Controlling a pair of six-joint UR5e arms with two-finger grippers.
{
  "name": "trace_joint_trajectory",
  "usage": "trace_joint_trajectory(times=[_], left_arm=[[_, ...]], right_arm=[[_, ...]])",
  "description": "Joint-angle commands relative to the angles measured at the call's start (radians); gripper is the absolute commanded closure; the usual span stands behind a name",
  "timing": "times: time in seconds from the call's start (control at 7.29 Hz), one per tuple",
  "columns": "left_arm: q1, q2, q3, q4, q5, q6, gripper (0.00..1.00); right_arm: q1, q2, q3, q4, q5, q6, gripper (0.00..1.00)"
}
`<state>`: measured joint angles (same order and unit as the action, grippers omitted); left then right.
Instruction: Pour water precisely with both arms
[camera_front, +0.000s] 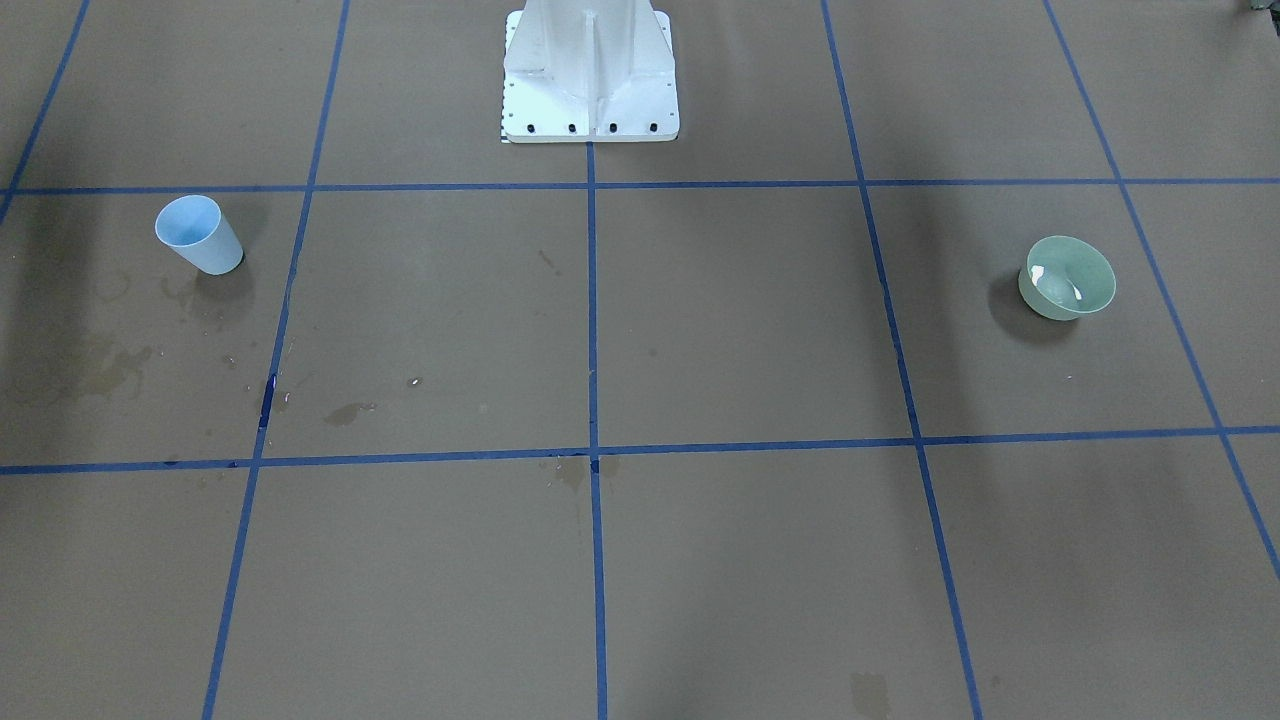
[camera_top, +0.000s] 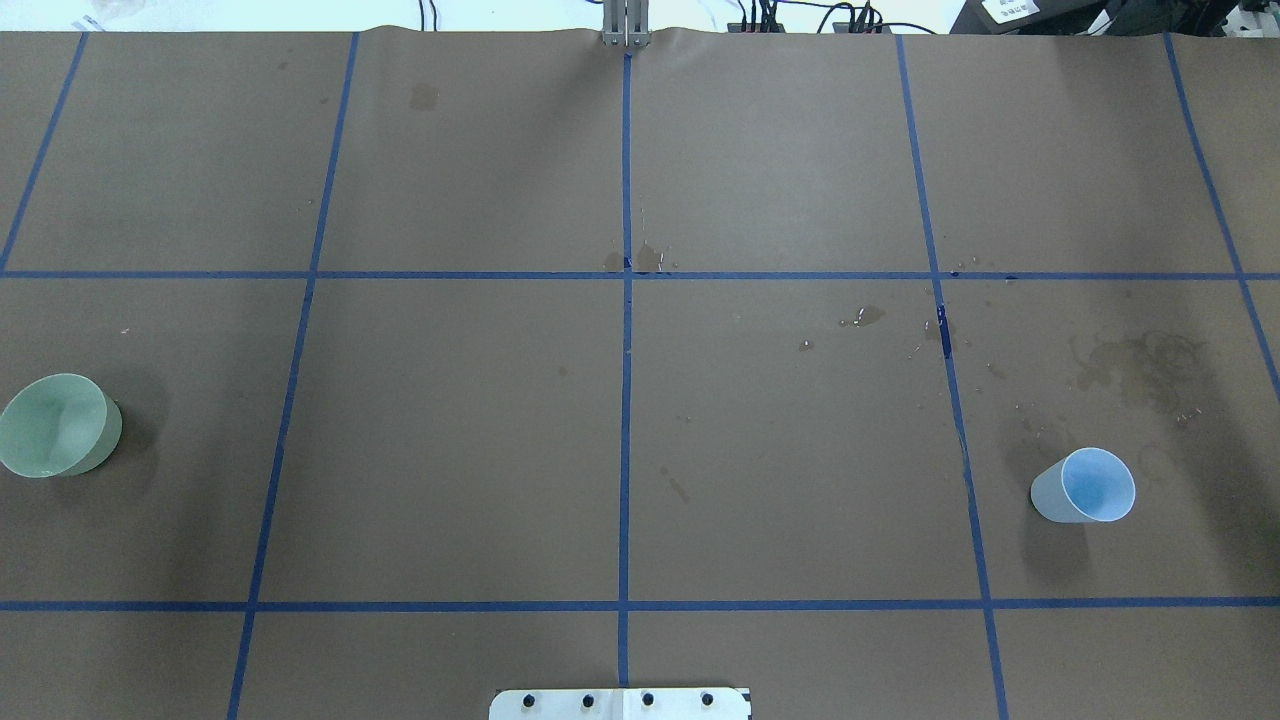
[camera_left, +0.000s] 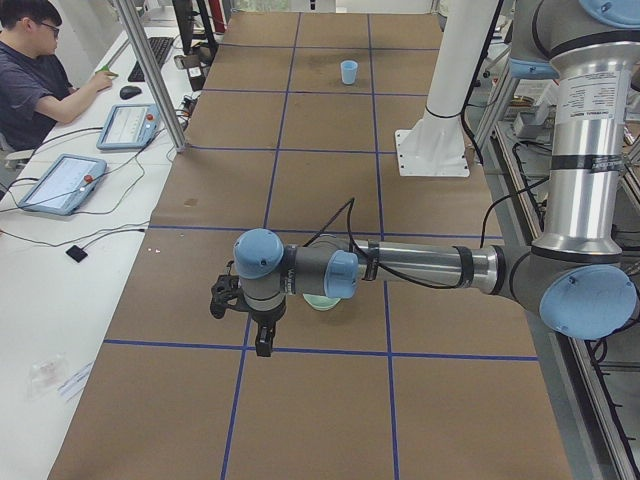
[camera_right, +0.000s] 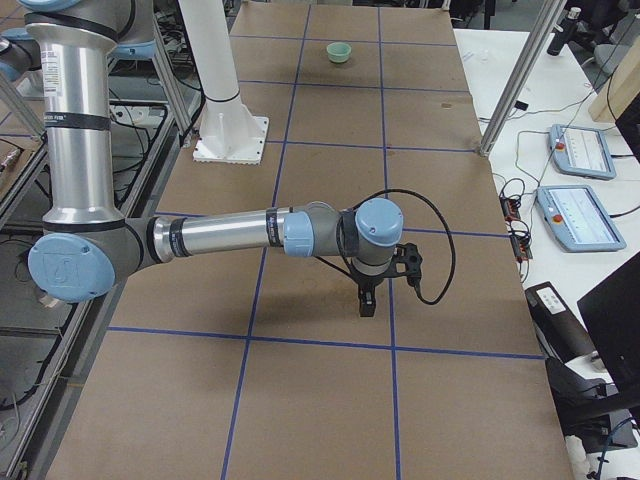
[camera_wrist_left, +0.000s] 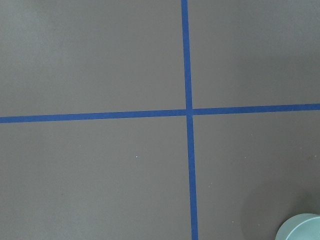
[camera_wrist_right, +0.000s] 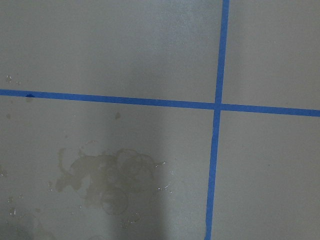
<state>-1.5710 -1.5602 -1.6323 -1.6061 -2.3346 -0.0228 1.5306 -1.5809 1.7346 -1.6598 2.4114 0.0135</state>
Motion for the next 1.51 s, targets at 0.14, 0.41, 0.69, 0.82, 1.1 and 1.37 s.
trace_joint_trajectory(times=[0.14,0.41,0.69,0.82,1.1,1.37], left_arm=[[0.0,0.0,-0.001,0.0,0.003,0.0,0.0],[0.0,0.002,-0.001,0.0,0.003,0.0,0.0],[0.0,0.003,-0.001,0.0,0.004,0.001,0.0],[-0.001,0.003,-0.001,0.0,0.005,0.001,0.0],[-0.001,0.005,0.0,0.0,0.006,0.001,0.0],[-0.003,0.006,0.003,0.0,0.008,0.001,0.0]], right_arm=[[0.0,-0.007,-0.01,0.0,-0.005,-0.001,0.0],[0.023,-0.014,-0.027,-0.006,-0.015,-0.003,0.0],[0.045,-0.034,-0.029,-0.008,-0.017,-0.003,0.0],[0.049,-0.037,-0.03,-0.008,-0.018,-0.003,0.0],[0.057,-0.04,-0.035,-0.008,-0.018,-0.004,0.0],[0.068,-0.045,-0.033,-0.006,-0.017,-0.006,0.0]])
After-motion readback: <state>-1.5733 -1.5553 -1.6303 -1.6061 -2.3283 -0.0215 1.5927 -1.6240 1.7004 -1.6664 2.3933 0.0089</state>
